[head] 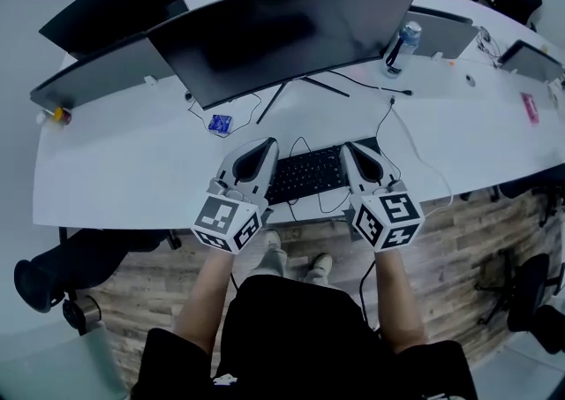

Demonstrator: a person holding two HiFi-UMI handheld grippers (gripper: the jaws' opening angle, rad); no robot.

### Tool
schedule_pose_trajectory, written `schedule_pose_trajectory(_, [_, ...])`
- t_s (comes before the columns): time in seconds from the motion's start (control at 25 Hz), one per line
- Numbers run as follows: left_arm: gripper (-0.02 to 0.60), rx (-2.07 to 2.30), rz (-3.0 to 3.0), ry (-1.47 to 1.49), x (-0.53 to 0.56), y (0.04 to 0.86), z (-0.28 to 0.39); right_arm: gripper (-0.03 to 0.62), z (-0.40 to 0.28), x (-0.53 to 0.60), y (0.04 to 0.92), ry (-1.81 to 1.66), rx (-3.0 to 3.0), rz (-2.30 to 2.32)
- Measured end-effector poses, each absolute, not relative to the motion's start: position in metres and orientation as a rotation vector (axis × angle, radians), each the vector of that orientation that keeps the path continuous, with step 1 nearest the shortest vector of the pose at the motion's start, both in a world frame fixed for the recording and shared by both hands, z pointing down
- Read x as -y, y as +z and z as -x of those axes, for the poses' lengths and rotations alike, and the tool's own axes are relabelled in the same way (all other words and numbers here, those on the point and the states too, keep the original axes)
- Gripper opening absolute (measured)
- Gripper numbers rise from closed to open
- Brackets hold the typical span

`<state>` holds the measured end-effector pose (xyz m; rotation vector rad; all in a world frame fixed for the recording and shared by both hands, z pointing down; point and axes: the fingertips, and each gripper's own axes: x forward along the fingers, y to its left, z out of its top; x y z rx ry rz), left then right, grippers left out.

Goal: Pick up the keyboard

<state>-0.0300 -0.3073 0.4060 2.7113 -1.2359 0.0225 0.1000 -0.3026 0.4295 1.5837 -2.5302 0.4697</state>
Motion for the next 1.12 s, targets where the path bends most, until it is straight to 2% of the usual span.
schedule_pose_trajectory(1.12, [0.004, 0.676, -2.706, 0.422, 0.328, 0.553, 0.012, 0.006, -0.087, 0.289, 0.548, 0.721, 2.221, -1.651])
